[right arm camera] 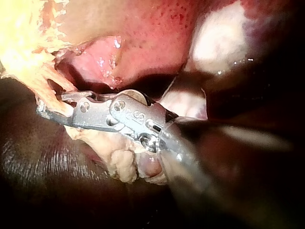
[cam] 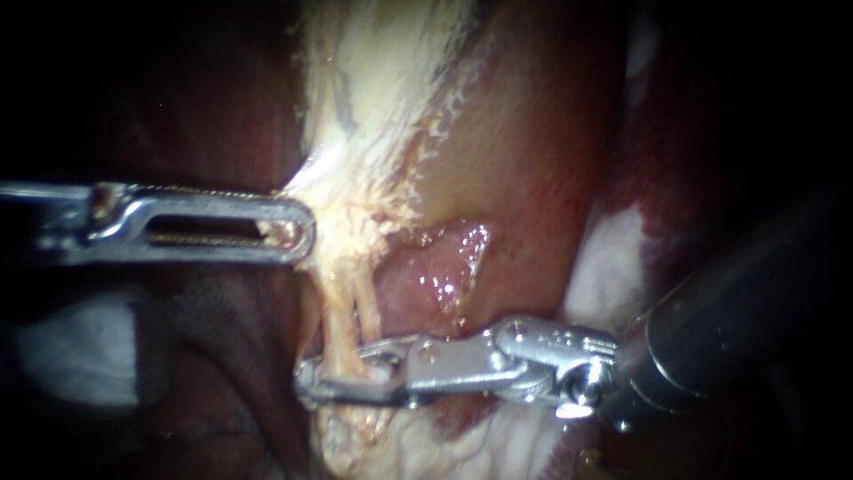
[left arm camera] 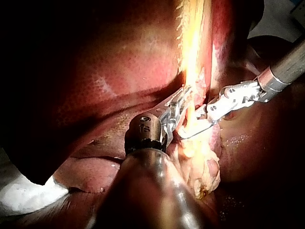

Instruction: Going back second clip left tube

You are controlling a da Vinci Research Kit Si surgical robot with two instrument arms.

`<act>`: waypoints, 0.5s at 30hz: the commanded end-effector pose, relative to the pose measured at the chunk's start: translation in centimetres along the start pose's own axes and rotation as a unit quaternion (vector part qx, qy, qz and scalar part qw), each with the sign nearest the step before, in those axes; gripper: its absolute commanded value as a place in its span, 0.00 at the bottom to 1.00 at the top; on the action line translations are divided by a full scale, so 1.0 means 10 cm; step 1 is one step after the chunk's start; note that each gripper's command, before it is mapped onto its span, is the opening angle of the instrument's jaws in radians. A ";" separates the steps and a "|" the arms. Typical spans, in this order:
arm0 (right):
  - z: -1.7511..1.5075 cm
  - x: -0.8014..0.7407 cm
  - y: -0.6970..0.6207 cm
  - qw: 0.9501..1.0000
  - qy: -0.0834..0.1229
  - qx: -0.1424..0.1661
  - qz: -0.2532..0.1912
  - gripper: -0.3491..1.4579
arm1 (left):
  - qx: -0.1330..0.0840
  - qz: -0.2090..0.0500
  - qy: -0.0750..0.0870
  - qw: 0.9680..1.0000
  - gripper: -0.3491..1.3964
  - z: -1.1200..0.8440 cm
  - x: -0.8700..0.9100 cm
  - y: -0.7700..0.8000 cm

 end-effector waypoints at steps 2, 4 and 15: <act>0.000 0.000 0.000 1.000 0.000 0.000 0.002 0.00 | 0.000 0.000 0.000 1.000 0.00 0.000 0.000 0.000; 0.000 -0.001 0.000 1.000 0.000 0.002 0.001 0.00 | 0.000 0.000 0.000 1.000 0.00 0.000 0.000 0.000; 0.007 0.006 0.003 0.998 0.016 0.001 -0.065 0.51 | -0.001 0.000 -0.001 1.000 0.00 0.000 0.000 0.001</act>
